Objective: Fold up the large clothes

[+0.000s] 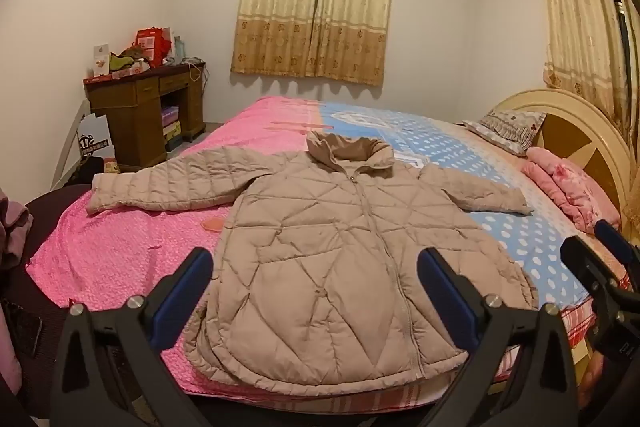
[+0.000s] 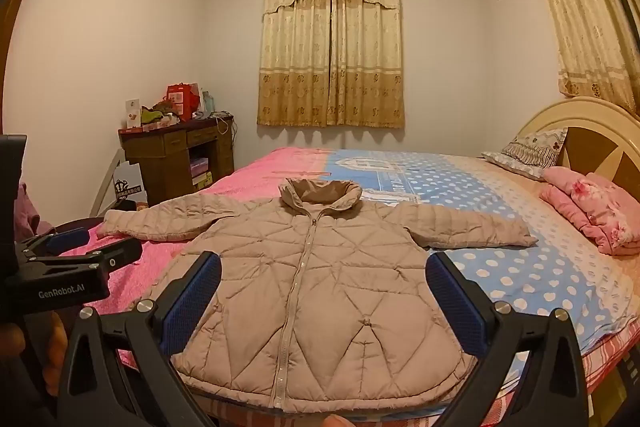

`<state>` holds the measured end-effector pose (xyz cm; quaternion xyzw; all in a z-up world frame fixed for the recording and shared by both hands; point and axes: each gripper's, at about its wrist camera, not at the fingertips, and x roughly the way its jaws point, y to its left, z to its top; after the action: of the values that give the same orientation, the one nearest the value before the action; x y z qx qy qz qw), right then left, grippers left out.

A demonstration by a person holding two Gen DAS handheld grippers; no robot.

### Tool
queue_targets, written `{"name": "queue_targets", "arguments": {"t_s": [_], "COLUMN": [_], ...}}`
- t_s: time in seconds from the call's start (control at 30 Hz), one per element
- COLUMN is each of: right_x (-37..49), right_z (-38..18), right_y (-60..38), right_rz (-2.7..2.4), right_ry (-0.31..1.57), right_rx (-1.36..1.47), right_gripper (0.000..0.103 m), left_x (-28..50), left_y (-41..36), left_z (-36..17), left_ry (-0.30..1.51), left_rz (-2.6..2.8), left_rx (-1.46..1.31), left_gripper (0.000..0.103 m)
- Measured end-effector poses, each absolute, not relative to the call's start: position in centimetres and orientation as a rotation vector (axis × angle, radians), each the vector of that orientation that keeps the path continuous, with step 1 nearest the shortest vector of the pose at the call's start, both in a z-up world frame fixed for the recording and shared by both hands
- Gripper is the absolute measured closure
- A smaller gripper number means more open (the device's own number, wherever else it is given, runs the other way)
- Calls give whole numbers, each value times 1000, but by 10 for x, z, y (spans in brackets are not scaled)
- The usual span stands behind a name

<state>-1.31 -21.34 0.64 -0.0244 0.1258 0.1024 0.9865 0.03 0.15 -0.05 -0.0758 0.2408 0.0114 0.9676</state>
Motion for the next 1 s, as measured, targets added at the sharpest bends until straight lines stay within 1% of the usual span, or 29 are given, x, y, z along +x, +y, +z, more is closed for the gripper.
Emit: {"name": "queue_targets", "arguments": {"t_s": [0.33,0.4,1.0], "right_x": [-15,-13,-11], "right_z": [7,-3,1], "right_y": [-216,-217,-214], "right_rz": [203,204,211], "right_ry": [250,258,267], "right_rx": [-40,-42,-47], "right_gripper": [1,1,1], "left_x": [0,1,-3], "left_y": [0,-1,3], "left_z": [8,10,10], "left_ry": [475,474,453], "left_rz": [48,49,52], "left_rx": [-134,-131,-130], "left_gripper": [0,0,0]}}
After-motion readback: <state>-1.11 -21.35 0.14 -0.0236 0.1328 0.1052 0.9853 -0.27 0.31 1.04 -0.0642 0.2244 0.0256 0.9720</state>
